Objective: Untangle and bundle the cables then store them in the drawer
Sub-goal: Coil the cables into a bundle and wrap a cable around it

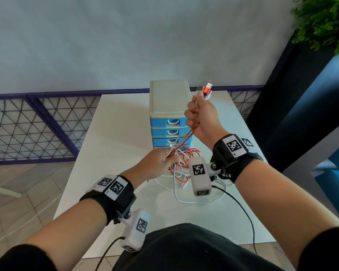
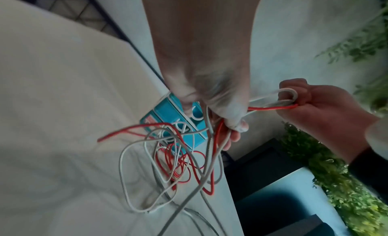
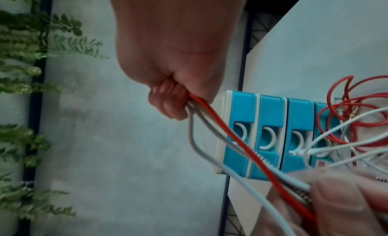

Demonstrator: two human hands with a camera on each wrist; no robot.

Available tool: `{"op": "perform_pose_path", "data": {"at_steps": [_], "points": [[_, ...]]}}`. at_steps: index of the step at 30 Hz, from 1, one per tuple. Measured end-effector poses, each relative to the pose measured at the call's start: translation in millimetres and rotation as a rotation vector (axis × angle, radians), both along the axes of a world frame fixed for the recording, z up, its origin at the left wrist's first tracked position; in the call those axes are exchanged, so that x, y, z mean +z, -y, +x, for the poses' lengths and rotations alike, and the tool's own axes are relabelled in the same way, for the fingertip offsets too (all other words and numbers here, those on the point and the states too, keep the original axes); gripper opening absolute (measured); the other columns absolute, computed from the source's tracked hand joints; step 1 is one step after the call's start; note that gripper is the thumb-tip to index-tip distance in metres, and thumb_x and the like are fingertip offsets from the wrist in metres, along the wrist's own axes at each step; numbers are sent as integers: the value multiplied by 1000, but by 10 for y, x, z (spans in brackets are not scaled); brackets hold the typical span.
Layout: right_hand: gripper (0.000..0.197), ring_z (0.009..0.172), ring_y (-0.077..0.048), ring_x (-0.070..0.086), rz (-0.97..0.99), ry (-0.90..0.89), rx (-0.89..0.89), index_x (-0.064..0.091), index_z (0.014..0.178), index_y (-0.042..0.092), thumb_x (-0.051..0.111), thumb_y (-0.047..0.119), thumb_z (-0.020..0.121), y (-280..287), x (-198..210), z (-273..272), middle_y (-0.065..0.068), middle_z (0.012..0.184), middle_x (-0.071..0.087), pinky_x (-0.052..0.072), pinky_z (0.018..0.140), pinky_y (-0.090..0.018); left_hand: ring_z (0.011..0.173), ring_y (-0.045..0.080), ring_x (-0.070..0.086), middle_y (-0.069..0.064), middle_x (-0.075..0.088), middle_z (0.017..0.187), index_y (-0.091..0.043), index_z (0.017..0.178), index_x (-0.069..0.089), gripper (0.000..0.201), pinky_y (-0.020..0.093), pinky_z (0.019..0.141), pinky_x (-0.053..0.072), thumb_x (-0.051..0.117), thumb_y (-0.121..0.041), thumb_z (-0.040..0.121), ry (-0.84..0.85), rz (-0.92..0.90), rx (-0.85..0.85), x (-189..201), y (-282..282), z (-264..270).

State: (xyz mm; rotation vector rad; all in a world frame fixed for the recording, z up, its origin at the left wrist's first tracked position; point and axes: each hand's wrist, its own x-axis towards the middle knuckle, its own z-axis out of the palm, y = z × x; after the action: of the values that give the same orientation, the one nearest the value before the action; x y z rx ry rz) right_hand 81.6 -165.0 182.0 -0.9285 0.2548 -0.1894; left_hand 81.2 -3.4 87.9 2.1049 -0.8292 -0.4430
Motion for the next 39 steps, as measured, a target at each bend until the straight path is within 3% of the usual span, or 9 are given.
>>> {"op": "perform_pose_path", "data": {"at_steps": [5, 10, 18, 25, 28, 30, 33, 37, 39], "points": [[34, 36, -6, 21, -38, 6, -37, 39, 75, 19, 35, 36, 104, -65, 50, 48, 8, 50, 30, 17, 34, -16, 52, 2, 43, -7, 49, 63, -14, 76, 54, 24, 18, 55, 36, 51, -29, 94, -42, 23, 84, -97, -59, 27], [34, 37, -6, 21, -46, 19, -42, 39, 75, 19, 35, 36, 104, -103, 98, 60, 8, 51, 30, 17, 34, -17, 61, 15, 45, -5, 50, 62, -18, 72, 52, 21, 27, 62, 36, 49, -34, 87, 49, 181, 82, -201, -107, 85], [33, 36, -6, 21, -28, 61, -144, 40, 75, 19, 36, 36, 103, 82, 459, 129, 7, 52, 30, 18, 32, -17, 97, 15, 57, -11, 52, 64, -31, 65, 45, 41, 41, 113, 4, 27, -24, 100, 241, 621, -56, -562, -389, 38], [32, 36, -5, 20, -71, 84, -96, 40, 76, 19, 35, 35, 104, 33, 401, 62, 8, 52, 28, 18, 32, -17, 112, 23, 52, 4, 63, 102, -18, 114, 46, 29, 60, 113, 1, 37, -38, 96, 129, 804, -53, -552, -419, 136], [32, 36, -4, 21, -122, 76, -72, 40, 76, 20, 35, 34, 104, 87, 322, 2, 9, 50, 29, 18, 32, -16, 144, 18, 20, -3, 26, 154, -25, 147, 13, 93, 56, 117, 5, 58, -66, 76, -8, 523, -17, -351, -371, 157], [32, 37, -4, 21, -129, 59, -62, 39, 76, 21, 35, 35, 104, 124, 262, -38, 9, 50, 28, 19, 32, -16, 147, 12, 7, -1, 5, 160, -31, 147, -18, 125, 44, 120, 14, 57, -81, 61, -74, 102, 11, -159, -340, 176], [32, 36, -3, 20, -103, 45, -40, 38, 75, 21, 34, 35, 104, 111, 184, -59, 10, 49, 28, 19, 31, -16, 139, -9, 17, -11, 13, 156, -29, 150, 4, 110, 12, 108, 25, 40, -87, 64, -143, -197, -16, 274, -209, 111], [32, 37, -4, 21, -75, 45, 14, 40, 76, 20, 36, 35, 104, -38, 140, -88, 10, 50, 29, 19, 32, -16, 120, -10, 47, -11, 52, 135, -23, 135, 47, 71, 15, 104, 33, 22, -69, 87, -158, -160, -86, 754, 156, -33], [31, 38, -5, 23, -76, 59, 26, 42, 78, 18, 38, 36, 103, -68, 137, -99, 9, 51, 29, 21, 34, -17, 82, -4, 62, 1, 66, 98, -7, 106, 62, 61, 13, 81, 44, 21, -51, 97, -214, -139, -86, 814, 318, -45]]}}
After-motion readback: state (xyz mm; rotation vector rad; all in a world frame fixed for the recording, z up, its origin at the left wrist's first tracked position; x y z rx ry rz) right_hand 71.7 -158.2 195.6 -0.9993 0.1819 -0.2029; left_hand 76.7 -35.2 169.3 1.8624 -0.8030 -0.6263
